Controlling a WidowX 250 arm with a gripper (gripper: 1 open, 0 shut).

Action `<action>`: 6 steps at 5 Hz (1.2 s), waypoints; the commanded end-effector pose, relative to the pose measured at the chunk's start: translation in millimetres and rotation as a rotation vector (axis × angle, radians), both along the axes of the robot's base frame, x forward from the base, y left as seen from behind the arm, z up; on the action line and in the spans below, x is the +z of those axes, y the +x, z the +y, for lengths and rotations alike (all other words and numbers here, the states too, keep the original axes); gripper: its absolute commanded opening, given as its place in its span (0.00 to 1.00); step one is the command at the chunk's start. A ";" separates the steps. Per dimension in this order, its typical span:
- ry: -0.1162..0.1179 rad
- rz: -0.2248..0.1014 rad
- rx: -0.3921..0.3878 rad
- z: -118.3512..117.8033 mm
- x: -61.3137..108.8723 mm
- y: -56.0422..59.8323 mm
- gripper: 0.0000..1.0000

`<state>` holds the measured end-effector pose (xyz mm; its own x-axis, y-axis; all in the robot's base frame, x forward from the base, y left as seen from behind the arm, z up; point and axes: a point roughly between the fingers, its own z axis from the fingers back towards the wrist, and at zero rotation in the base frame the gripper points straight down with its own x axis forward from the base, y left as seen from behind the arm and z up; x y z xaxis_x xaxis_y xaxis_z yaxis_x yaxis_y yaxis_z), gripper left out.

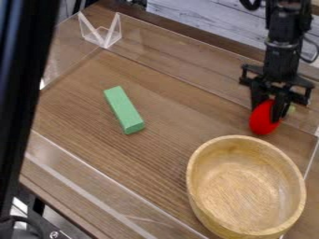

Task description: Move the red object to the right side of the table

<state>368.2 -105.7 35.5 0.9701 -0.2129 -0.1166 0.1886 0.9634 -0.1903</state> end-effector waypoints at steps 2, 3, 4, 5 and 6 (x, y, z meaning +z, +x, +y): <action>-0.022 -0.055 0.019 -5.2 0.8 5.1 0.00; -0.024 -0.049 0.032 -6.0 -6.3 3.1 0.00; -0.024 -0.043 0.042 -7.1 -13.1 2.0 0.00; -0.024 -0.038 0.051 -8.2 -18.6 0.7 0.00; -0.023 -0.032 0.061 -9.3 -21.1 1.1 0.00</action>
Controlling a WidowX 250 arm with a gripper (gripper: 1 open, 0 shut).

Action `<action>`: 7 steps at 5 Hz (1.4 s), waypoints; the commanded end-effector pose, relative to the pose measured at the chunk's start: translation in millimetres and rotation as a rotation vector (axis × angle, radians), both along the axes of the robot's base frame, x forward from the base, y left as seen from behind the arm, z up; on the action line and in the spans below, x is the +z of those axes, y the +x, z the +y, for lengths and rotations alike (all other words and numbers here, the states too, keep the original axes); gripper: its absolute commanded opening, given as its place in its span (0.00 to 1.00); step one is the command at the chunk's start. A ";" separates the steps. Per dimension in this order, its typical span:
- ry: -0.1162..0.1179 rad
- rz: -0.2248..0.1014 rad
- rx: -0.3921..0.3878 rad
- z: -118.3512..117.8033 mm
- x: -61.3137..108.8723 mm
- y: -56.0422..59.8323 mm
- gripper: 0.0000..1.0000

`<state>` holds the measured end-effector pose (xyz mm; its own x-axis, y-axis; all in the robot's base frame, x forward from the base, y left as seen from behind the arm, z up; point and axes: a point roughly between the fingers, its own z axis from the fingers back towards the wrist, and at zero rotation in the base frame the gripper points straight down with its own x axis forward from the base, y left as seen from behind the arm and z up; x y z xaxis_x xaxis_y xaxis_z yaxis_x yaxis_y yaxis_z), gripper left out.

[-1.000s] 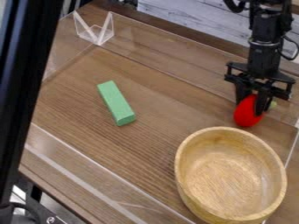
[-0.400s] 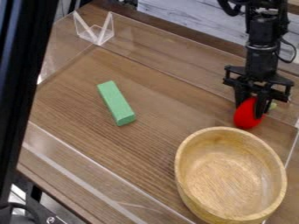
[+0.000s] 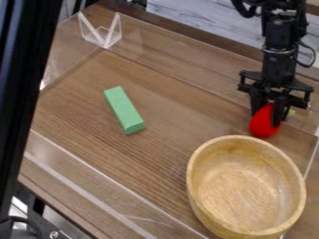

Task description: Move the red object to the right side of the table

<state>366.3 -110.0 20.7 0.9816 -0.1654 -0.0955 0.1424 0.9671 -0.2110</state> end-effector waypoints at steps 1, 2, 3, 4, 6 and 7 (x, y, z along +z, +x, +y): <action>0.002 -0.010 0.020 -6.2 -7.9 4.0 0.00; 0.004 -0.004 0.031 -7.4 -9.9 2.6 0.00; 0.005 0.002 0.042 -8.7 -10.7 1.9 0.00; 0.007 0.007 0.054 -10.1 -11.6 1.3 0.00; 0.011 0.018 0.080 -12.4 -12.3 1.4 0.00; 0.013 0.023 0.093 -13.5 -12.7 0.1 1.00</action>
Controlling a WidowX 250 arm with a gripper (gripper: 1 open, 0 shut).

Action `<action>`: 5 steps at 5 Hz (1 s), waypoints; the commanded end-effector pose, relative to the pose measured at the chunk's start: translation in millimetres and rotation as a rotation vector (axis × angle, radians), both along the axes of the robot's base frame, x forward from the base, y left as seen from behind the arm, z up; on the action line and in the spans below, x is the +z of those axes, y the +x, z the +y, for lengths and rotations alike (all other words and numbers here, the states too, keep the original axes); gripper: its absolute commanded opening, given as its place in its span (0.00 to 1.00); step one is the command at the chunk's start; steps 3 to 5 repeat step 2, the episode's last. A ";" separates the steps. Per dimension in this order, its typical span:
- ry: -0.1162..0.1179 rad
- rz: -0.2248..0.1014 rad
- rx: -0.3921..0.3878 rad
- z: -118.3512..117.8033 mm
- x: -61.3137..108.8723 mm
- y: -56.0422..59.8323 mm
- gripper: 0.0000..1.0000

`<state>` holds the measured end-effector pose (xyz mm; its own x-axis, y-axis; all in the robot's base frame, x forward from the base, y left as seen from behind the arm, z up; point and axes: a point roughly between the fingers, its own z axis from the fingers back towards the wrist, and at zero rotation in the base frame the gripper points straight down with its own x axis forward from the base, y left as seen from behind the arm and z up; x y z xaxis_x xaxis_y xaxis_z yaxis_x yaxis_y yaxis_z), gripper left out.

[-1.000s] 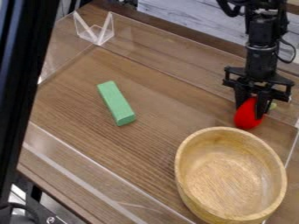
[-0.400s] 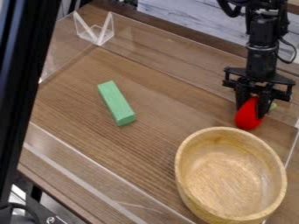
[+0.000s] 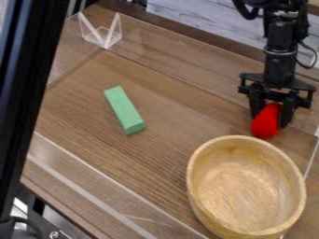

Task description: Move the red object to the right side of the table

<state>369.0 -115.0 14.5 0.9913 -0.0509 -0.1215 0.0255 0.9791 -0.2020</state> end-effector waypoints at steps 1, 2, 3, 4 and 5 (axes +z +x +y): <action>0.007 -0.003 -0.014 -9.8 -2.0 -4.2 0.00; 0.009 -0.008 -0.005 -11.5 2.2 -5.0 0.00; 0.009 -0.008 -0.005 -11.5 2.2 -5.0 0.00; 0.009 -0.008 -0.005 -11.5 2.2 -5.0 0.00; 0.009 -0.008 -0.005 -11.5 2.2 -5.0 0.00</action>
